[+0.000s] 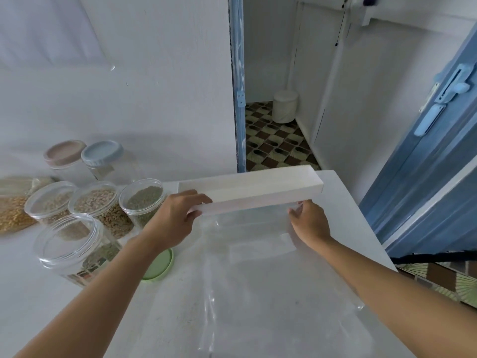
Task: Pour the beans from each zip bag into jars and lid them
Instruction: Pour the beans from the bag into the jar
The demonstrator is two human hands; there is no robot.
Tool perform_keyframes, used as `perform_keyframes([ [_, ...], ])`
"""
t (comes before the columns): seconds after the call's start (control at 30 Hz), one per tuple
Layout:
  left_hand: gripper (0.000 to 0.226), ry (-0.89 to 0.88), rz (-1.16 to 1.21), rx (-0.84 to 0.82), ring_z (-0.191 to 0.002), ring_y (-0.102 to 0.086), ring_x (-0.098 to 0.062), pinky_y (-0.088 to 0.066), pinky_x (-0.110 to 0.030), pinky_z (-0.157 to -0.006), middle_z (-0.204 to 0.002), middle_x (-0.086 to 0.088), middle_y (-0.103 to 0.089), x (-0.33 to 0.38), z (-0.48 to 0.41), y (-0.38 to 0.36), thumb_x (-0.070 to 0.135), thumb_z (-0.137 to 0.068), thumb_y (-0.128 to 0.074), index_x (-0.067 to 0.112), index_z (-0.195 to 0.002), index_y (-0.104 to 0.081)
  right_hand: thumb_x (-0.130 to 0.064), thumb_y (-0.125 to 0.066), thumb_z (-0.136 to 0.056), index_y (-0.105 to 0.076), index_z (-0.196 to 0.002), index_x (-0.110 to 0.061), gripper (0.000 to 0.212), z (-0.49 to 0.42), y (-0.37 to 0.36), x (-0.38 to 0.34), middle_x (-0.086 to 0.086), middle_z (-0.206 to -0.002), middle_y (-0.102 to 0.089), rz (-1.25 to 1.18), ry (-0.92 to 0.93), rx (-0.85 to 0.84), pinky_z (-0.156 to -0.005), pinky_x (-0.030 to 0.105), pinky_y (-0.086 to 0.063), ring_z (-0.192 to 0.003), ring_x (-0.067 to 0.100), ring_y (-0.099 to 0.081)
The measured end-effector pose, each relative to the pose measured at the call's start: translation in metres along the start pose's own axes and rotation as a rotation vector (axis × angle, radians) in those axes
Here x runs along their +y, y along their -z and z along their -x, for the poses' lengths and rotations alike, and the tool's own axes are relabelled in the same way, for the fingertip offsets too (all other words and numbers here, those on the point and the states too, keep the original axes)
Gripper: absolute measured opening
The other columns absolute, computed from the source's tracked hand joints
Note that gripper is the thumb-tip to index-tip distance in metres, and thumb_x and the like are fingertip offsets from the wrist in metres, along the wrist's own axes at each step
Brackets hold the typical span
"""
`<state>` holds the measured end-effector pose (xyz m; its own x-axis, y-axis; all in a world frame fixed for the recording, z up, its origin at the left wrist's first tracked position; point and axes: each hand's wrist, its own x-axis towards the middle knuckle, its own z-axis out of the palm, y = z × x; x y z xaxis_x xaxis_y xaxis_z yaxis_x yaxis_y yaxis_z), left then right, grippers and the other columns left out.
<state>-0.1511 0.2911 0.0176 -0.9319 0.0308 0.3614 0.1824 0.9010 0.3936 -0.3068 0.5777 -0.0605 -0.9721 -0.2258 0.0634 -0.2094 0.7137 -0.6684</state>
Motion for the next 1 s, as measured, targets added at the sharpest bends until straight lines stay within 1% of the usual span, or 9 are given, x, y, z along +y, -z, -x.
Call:
perform_keyframes([
  [0.23, 0.034, 0.076, 0.054, -0.064, -0.08, -0.065, -0.023, -0.05, -0.033, -0.076, -0.092, 0.001, -0.069, -0.008, 0.018, -0.031, -0.008, -0.086, -0.073, 0.013, -0.113, -0.075, -0.024, -0.081, -0.085, -0.059, -0.092, -0.012, 0.026, 0.003, 0.003, 0.013, 0.004, -0.089, -0.059, -0.18, -0.125, 0.073, -0.066, 0.025, -0.041, -0.087, 0.023, -0.059],
  [0.4, 0.038, 0.143, 0.039, -0.137, -0.096, -0.07, -0.02, -0.046, -0.02, -0.087, -0.106, 0.003, -0.076, -0.021, 0.033, -0.045, -0.008, -0.086, -0.072, 0.015, -0.117, -0.077, -0.009, -0.072, -0.088, -0.06, -0.11, -0.011, 0.026, 0.014, 0.034, 0.02, 0.005, -0.099, -0.062, -0.234, -0.292, 0.043, -0.064, 0.027, -0.044, -0.093, 0.027, -0.063],
  [0.53, 0.041, 0.199, -0.018, -0.184, -0.097, -0.072, -0.029, -0.055, -0.035, -0.089, -0.105, -0.002, -0.077, -0.027, 0.039, -0.057, -0.008, -0.085, -0.071, 0.016, -0.118, -0.077, -0.017, -0.074, -0.091, -0.038, -0.141, -0.015, 0.062, 0.035, 0.047, 0.007, 0.001, -0.104, -0.06, -0.195, -0.19, -0.031, -0.067, 0.022, -0.05, -0.096, 0.019, -0.063],
  [0.63, 0.045, 0.187, -0.09, -0.239, -0.101, -0.067, -0.032, -0.054, -0.04, -0.09, -0.106, -0.003, -0.073, -0.02, 0.04, -0.062, -0.007, -0.089, -0.064, 0.018, -0.124, -0.074, -0.028, -0.073, -0.093, -0.006, -0.161, -0.019, 0.096, 0.061, 0.048, -0.008, -0.008, -0.122, -0.05, -0.156, -0.112, -0.123, -0.09, 0.036, -0.055, -0.109, 0.014, -0.059],
  [0.67, 0.047, 0.182, -0.103, -0.252, -0.105, -0.064, -0.033, -0.053, -0.043, -0.092, -0.109, -0.004, -0.071, -0.016, 0.041, -0.063, -0.008, -0.09, -0.061, 0.018, -0.127, -0.073, -0.026, -0.072, -0.094, -0.009, -0.161, -0.02, 0.092, 0.069, 0.047, -0.009, -0.009, -0.122, -0.051, -0.13, -0.048, -0.138, -0.093, 0.037, -0.056, -0.106, 0.012, -0.06],
  [0.73, 0.05, 0.184, -0.134, -0.233, -0.113, -0.059, -0.035, -0.052, -0.047, -0.097, -0.117, -0.008, -0.067, -0.005, 0.043, -0.063, -0.007, -0.09, -0.061, 0.015, -0.134, -0.068, -0.022, -0.069, -0.094, -0.043, -0.148, -0.021, 0.061, 0.081, 0.044, -0.006, -0.006, -0.112, -0.06, -0.086, 0.114, -0.179, -0.093, 0.039, -0.055, -0.1, 0.014, -0.062],
  [0.83, 0.047, 0.143, -0.143, -0.215, -0.121, -0.057, -0.031, -0.049, -0.042, -0.103, -0.127, -0.009, -0.062, 0.028, 0.043, -0.056, 0.012, -0.095, -0.067, 0.015, -0.142, -0.061, -0.03, -0.068, -0.095, -0.067, -0.121, -0.018, 0.028, 0.097, 0.043, -0.006, -0.003, -0.114, -0.068, 0.012, 0.254, -0.306, -0.1, 0.036, -0.047, -0.111, 0.015, -0.06],
  [0.93, 0.054, 0.17, -0.001, -0.388, -0.132, -0.052, -0.02, -0.034, -0.025, -0.112, -0.14, 0.0, -0.057, 0.086, 0.048, -0.049, 0.051, -0.103, -0.04, 0.026, -0.149, -0.051, -0.05, -0.058, -0.099, -0.059, -0.137, -0.023, 0.046, 0.11, 0.046, -0.01, -0.006, -0.139, -0.057, 0.144, 0.27, -0.478, -0.114, 0.032, -0.035, -0.131, 0.013, -0.048],
  [1.0, 0.073, 0.22, -0.007, -0.661, -0.154, -0.025, -0.018, -0.016, -0.027, -0.123, -0.165, 0.003, -0.031, 0.114, 0.059, -0.056, 0.069, -0.097, -0.018, 0.035, -0.161, -0.025, -0.066, -0.043, -0.098, -0.043, -0.152, -0.033, 0.063, 0.118, 0.044, -0.01, -0.005, -0.16, -0.037, 0.245, 0.283, -0.592, -0.124, 0.035, -0.018, -0.149, 0.014, -0.028],
])
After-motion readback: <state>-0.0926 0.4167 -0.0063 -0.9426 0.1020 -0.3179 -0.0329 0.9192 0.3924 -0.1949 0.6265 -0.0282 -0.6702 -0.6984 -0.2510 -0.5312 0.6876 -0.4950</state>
